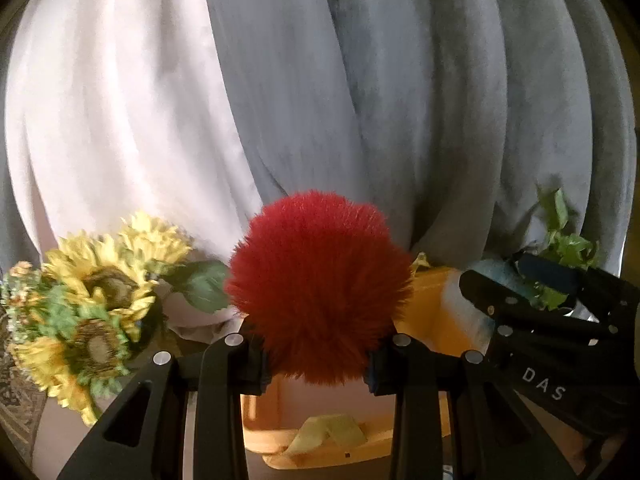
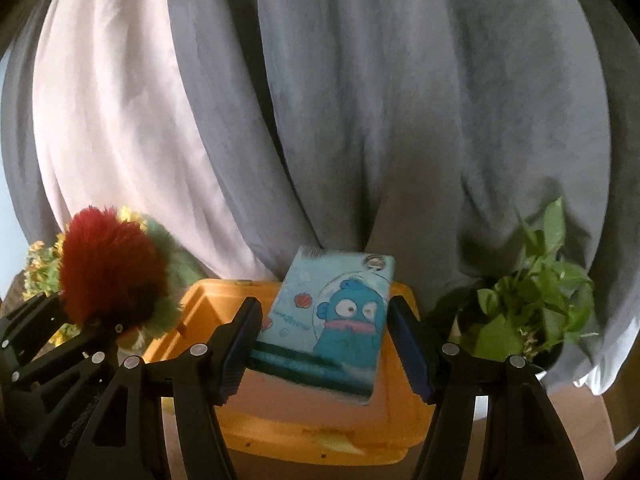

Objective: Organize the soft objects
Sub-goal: 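Carry the red pompom and blue tissue pack over the orange crate with both tools, then open both tools to drop the pompom and tissue pack into the crate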

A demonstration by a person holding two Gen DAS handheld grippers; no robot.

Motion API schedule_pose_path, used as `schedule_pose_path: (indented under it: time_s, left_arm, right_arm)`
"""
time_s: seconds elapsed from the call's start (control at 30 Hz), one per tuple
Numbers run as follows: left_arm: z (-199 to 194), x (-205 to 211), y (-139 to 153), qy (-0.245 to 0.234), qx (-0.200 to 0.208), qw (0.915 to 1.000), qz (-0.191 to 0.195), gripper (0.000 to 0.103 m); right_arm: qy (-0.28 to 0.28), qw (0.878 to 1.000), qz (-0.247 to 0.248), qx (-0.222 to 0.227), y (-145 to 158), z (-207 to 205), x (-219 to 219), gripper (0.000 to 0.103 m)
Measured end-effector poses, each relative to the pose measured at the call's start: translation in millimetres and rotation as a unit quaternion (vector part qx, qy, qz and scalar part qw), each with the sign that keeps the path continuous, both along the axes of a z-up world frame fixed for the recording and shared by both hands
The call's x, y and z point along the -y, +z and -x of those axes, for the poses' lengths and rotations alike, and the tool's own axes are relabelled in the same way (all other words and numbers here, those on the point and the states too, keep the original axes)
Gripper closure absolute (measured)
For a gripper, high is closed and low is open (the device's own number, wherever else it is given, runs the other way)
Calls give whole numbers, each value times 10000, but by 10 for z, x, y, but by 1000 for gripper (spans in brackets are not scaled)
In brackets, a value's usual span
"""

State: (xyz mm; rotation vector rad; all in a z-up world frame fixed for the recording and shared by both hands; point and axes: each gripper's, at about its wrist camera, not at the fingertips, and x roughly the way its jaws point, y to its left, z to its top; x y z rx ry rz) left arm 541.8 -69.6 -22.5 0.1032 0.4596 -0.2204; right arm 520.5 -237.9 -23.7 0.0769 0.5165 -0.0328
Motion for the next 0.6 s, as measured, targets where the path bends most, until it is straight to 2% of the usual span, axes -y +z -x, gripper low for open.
schedule_pose_path:
  time_s: [0.13, 0.27, 0.3, 0.33, 0.37, 0.43, 0.5, 0.6]
  left_arm:
    - [-268, 25, -150, -64, -324, 9995, 10, 69]
    - [-481, 97, -325, -187, -677, 9975, -121, 65]
    - [-528, 121, -373, -204, -786, 9966, -152, 56]
    - [-565, 141, -408, -213, -879, 9958, -176, 51]
    - [-604, 163, -451, -216, -988, 9947, -209, 40]
    - [-614, 194, -517, -205, -1046, 9941, -203, 37]
    - [-611, 209, -555, -148, -1036, 9941, -282, 29]
    - [-531, 215, -546, -94, -976, 9946, -350, 25]
  right_arm:
    - [25, 9998, 137, -112, -80, -241, 8, 37]
    - [78, 9992, 18, -402, -231, -474, 50, 37]
    - [58, 9989, 4, -456, -252, -510, 61, 37]
    - [49, 9986, -20, -529, -293, -552, 80, 37]
    - [19, 9983, -27, -582, -334, -589, 105, 37]
    - [-51, 9977, -13, -672, -375, -595, 113, 37]
    - [-78, 9971, -24, -755, -410, -617, 125, 37]
    - [-103, 9965, -1, -829, -439, -604, 145, 37]
